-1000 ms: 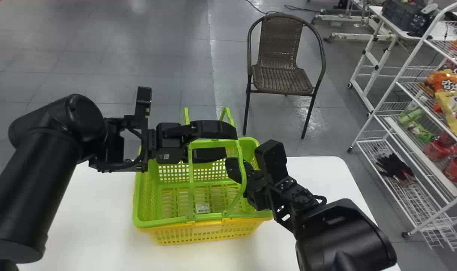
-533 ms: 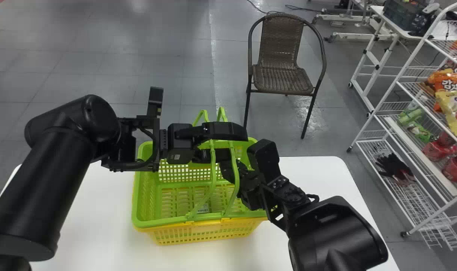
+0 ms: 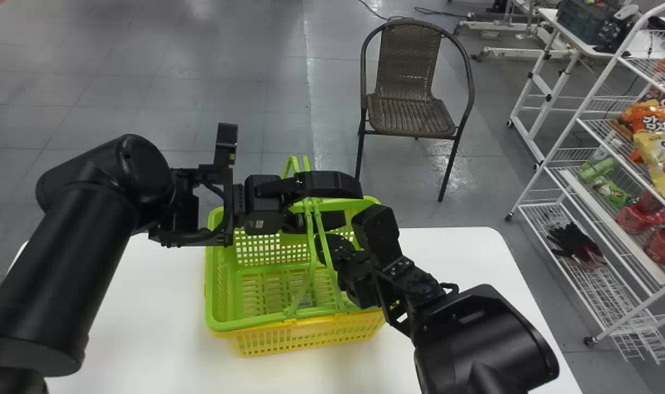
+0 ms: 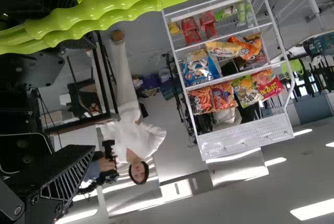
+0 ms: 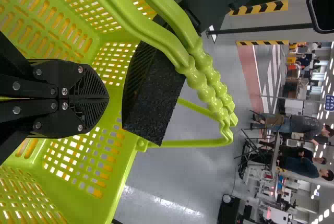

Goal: Grasp handle with right gripper to insert into left gripper then lift and swing left to center

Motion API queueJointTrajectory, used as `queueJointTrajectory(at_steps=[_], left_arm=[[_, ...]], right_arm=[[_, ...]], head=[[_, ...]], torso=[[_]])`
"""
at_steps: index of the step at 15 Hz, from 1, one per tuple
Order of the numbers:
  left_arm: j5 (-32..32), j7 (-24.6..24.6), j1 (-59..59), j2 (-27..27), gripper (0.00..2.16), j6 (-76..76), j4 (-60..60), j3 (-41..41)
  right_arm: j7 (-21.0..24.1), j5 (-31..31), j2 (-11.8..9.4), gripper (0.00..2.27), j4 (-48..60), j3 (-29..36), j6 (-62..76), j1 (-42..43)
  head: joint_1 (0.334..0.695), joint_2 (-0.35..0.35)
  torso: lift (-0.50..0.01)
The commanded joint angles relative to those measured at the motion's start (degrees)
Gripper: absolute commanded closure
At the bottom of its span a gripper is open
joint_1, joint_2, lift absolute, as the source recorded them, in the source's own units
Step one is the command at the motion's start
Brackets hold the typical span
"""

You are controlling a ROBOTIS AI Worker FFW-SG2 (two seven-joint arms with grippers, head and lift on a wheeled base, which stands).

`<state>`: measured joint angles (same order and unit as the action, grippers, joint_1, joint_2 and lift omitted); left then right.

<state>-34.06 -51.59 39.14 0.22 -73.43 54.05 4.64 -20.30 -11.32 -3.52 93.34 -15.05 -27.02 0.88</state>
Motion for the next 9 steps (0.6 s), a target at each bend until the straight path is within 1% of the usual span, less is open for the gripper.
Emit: queueJointTrajectory(at_steps=[1, 4, 8, 9], left_arm=[[0.0, 0.0, 0.1, 0.1, 0.14, -0.4, 0.0, -0.2], [0.0, 0.0, 0.2, 0.3, 0.14, -0.9, 0.0, -0.3], [0.0, 0.0, 0.5, 0.3, 0.14, -1.6, 0.1, -0.2], [0.0, 0.0, 0.6, 0.3, 0.14, -1.9, 0.1, -0.2]], right_arm=[[0.0, 0.0, 0.0, 2.25, 0.2, 0.9, 0.0, -0.4], [0.0, 0.4, -0.1, 2.25, 4.5, 4.5, -1.8, -2.6], [-0.1, 1.2, -0.6, 2.25, 14.6, 9.8, -3.5, -8.7], [-0.3, 1.8, -0.8, 2.25, 16.7, 11.1, -3.3, -10.9]], head=[[0.695, -0.114], [0.695, -0.12], [0.695, -0.159], [0.695, -0.18]], torso=[[0.0], [0.0], [0.0], [0.0]])
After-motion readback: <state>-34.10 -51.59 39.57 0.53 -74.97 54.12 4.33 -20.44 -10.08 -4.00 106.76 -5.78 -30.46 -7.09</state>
